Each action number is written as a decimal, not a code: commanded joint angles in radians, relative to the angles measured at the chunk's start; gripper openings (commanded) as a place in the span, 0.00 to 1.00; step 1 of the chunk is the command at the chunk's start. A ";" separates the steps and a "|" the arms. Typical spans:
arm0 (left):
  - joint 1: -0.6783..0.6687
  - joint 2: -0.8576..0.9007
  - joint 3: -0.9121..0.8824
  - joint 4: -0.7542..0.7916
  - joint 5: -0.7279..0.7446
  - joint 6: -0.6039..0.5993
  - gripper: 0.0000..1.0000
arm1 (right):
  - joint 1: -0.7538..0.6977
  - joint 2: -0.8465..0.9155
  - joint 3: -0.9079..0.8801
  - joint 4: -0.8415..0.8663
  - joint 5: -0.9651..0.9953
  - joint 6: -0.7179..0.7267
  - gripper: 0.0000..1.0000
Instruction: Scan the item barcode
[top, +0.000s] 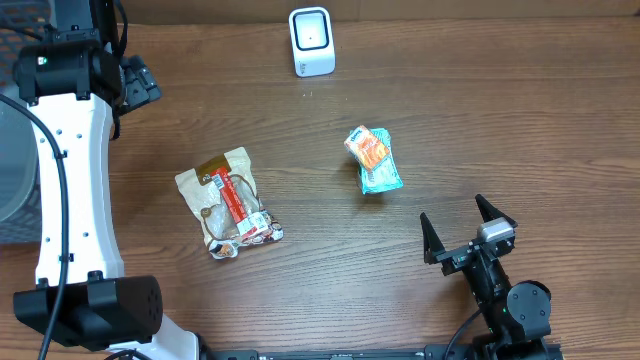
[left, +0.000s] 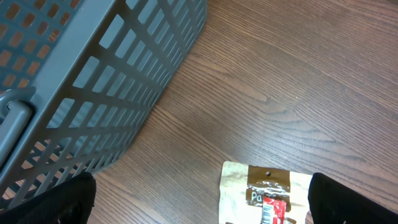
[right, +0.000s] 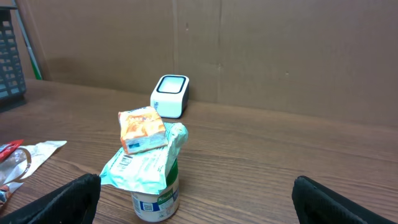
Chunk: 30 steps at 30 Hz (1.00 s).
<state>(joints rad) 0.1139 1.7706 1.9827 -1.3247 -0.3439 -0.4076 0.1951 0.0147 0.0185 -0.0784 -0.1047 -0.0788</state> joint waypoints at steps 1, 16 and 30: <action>0.002 -0.026 0.021 -0.004 0.005 0.011 1.00 | -0.006 -0.012 -0.011 0.005 -0.002 0.003 1.00; 0.002 -0.026 0.021 -0.004 0.005 0.011 1.00 | -0.006 -0.012 -0.010 -0.002 0.080 -0.005 1.00; 0.002 -0.026 0.021 -0.004 0.005 0.011 1.00 | -0.006 -0.012 -0.010 -0.003 0.073 0.103 1.00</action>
<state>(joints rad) 0.1139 1.7706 1.9827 -1.3247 -0.3439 -0.4076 0.1951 0.0147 0.0185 -0.0837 -0.0364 -0.0441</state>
